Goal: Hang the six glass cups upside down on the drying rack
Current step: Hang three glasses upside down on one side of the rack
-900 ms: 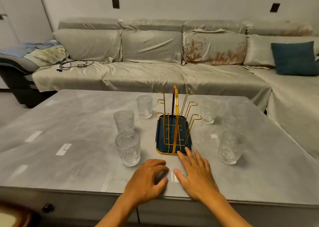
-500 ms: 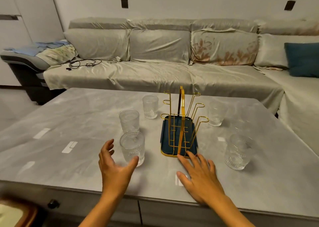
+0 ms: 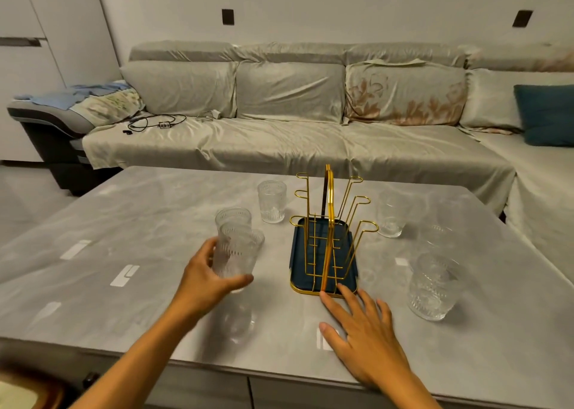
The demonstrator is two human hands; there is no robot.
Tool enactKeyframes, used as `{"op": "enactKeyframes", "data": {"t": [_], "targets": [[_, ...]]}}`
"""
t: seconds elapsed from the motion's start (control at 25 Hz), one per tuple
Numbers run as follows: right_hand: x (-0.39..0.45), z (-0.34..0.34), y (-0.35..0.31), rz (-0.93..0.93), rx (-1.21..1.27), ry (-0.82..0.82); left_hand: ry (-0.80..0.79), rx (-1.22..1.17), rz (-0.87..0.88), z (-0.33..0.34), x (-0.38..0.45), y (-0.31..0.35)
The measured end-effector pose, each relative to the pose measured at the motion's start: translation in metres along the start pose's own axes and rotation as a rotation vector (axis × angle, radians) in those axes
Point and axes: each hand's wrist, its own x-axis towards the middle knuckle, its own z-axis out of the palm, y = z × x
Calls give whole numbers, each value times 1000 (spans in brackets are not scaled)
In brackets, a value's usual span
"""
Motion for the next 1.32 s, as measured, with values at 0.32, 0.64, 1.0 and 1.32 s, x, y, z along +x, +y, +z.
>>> {"op": "enactKeyframes", "data": {"t": [0.32,0.64,1.0,1.32], "targets": [[2,3,0,17,11,9,-60,60,233,-44,55,140],[3,4,0,26,52,28,-97,215,338,-2,66,153],[5,7,1,33,60,28,-70,296,333,37,64,120],[5,8,1,38,66,27,-97,309,300,60,65,106]]}}
